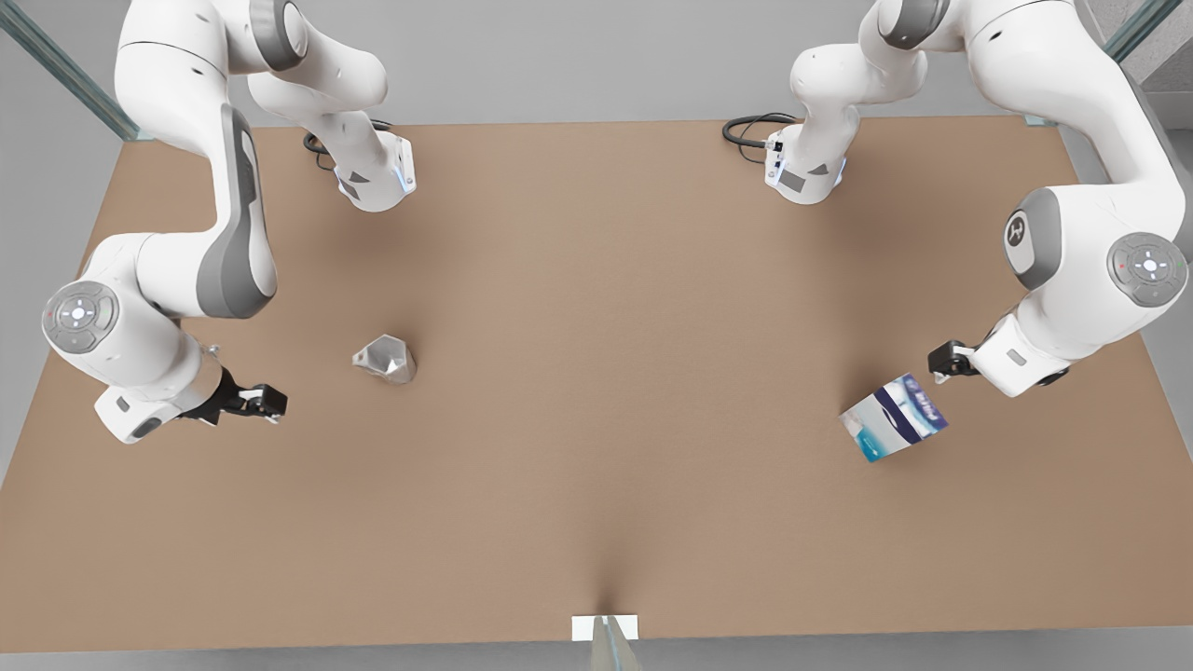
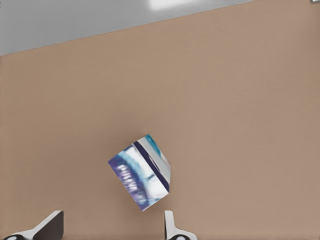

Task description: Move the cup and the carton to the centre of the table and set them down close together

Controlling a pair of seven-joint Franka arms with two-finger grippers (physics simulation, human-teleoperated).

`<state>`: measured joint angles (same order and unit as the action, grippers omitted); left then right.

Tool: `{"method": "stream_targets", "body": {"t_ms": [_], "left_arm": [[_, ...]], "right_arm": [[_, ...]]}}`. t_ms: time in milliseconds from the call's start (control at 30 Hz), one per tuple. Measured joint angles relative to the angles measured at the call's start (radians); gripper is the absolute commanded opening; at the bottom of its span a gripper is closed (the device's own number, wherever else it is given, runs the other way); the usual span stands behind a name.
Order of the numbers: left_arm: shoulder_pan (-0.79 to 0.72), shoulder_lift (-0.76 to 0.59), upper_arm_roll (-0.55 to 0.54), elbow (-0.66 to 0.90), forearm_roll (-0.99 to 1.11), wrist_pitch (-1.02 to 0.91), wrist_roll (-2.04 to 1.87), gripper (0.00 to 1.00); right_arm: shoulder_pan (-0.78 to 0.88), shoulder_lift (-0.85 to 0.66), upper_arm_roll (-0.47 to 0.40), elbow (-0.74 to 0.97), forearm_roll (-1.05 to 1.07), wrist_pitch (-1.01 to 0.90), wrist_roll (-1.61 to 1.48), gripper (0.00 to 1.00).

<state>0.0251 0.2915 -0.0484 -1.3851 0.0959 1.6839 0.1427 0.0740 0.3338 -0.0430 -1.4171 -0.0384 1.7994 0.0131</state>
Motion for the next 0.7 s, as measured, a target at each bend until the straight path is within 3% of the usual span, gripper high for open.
{"method": "stream_targets", "body": {"t_ms": [167,333,700], "left_arm": [[0.000,0.002,-0.001,-0.002,0.002,-0.001,0.003,1.00],[-0.001,0.013,-0.001,-0.008,0.002,0.000,0.002,1.00],[-0.001,0.024,-0.002,-0.014,0.001,-0.020,0.004,1.00]], "right_arm": [[0.107,0.001,0.002,-0.024,0.000,0.001,0.008,1.00],[0.198,0.005,0.006,-0.160,0.060,0.040,0.010,1.00],[0.228,-0.023,0.023,-0.394,0.124,0.098,0.056,1.00]]}}
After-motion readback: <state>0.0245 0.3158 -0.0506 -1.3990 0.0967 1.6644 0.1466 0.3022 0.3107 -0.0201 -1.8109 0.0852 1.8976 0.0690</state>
